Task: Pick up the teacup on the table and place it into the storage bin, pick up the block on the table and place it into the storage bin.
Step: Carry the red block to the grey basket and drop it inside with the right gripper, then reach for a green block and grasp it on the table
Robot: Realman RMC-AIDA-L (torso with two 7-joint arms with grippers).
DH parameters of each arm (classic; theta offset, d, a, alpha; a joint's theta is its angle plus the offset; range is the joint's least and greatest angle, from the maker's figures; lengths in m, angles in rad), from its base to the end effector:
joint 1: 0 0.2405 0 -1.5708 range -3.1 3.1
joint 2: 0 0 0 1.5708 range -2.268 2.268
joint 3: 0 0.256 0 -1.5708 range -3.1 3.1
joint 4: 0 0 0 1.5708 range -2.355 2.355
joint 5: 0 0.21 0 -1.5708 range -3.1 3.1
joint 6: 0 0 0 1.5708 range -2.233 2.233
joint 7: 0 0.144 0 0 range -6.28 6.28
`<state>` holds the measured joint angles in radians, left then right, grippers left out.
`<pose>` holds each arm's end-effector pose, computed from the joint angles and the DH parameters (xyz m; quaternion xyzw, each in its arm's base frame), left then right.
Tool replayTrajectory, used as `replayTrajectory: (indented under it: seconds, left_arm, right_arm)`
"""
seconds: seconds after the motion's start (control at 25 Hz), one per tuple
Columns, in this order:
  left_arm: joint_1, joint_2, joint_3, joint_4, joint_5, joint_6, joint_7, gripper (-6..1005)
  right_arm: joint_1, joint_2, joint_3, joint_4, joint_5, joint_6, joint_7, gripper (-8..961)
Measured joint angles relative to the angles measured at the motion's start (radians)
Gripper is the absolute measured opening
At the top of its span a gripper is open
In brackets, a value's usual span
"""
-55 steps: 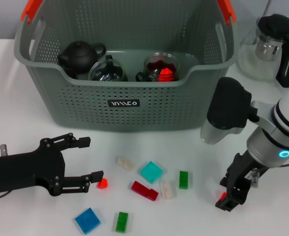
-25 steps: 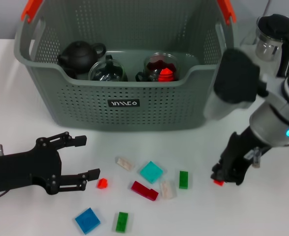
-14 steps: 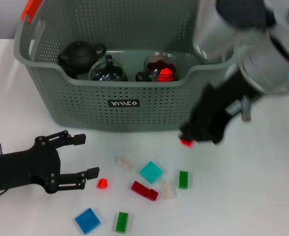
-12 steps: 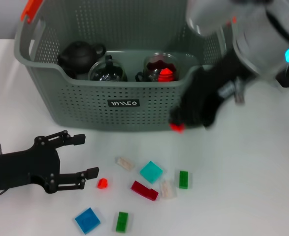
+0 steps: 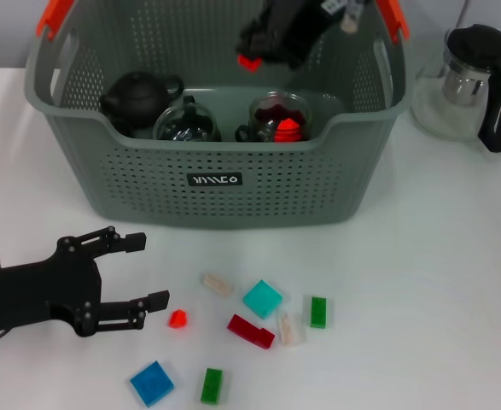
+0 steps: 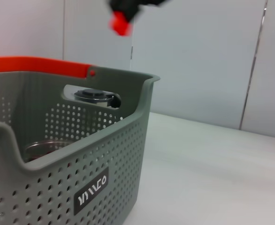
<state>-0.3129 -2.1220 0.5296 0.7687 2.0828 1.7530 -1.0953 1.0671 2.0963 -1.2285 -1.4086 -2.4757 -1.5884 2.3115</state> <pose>-0.3113 0.2541 0.0161 -0.9426 -0.1525 -0.2436 0.1702 -0.0176 0.3939 0.0209 -0.9830 0.0136 -0.0524 0.1753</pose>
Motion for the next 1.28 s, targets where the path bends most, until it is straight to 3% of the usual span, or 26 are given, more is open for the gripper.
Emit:
replayTrajectory:
  seconds: [0.48,1.12,1.2,1.28]
  left_arm:
    - [0.0,0.006,-0.002,0.004,0.001,0.018,-0.005,878]
    - [0.004,0.005,-0.002,0.005,0.002,0.019,-0.006,877]
    - [0.005,0.005,-0.003,0.005,0.002,0.019,-0.006,877]
    - [0.006,0.004,-0.003,0.004,0.002,0.019,-0.006,877]
  right_arm:
    - [0.021,-0.005,0.01,0.368,-0.04,0.371,-0.04,164]
    - [0.024,-0.005,0.014,0.408,-0.045,0.435,-0.029,213]
    - [0.024,-0.005,0.014,0.405,-0.045,0.435,-0.029,430]
    - [0.022,-0.006,0.014,0.397,-0.045,0.435,-0.029,512]
